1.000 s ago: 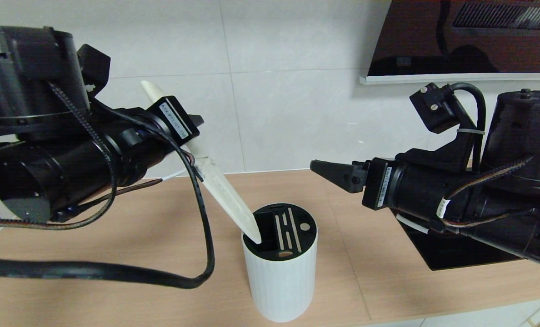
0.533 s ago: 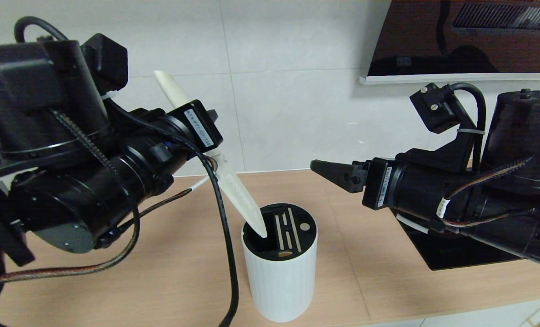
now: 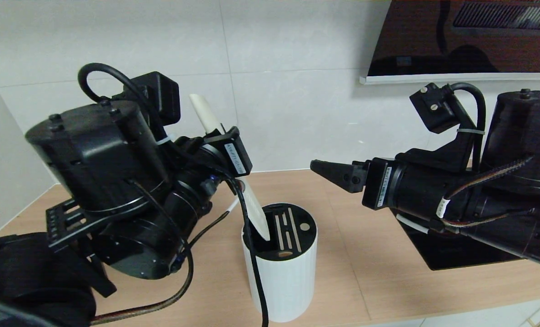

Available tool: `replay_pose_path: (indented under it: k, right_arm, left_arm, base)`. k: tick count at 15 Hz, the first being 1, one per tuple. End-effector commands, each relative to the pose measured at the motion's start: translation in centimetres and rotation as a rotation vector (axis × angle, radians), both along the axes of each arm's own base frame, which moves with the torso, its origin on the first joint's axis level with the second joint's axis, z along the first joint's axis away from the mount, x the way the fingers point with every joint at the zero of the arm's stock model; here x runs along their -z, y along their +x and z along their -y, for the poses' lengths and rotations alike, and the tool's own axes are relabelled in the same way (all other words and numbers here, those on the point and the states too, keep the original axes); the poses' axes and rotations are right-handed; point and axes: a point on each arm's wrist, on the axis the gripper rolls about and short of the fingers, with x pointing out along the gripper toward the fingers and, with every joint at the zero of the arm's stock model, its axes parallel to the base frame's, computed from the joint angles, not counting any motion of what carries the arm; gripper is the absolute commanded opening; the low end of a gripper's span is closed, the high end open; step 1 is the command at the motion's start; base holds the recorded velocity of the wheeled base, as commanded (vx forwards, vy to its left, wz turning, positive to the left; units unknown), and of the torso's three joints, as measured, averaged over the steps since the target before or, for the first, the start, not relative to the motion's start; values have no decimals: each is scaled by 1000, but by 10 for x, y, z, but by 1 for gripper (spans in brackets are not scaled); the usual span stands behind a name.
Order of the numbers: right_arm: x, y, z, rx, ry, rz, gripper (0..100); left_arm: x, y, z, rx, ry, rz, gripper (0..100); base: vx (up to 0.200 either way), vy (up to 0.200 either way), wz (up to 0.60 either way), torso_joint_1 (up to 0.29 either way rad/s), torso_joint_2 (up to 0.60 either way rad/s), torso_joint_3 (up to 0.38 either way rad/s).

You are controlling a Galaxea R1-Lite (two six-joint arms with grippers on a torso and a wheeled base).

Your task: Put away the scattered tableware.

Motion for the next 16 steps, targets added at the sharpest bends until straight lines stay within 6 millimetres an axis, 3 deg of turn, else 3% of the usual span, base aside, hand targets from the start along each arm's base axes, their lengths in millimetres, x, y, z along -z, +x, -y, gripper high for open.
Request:
replay_pose_path:
  k: [1,16]
  right_arm:
    - [1,1,-1,0,-3,-2,100]
    - [3,2,-2,0,-7,-7,100]
  left_arm:
    - [7,1,3,4,16,-16,0]
    - [46,9,26,32,72,-81,0]
  base:
    - [0,0,0,0,0,0]
    - [0,0,0,0,0,0]
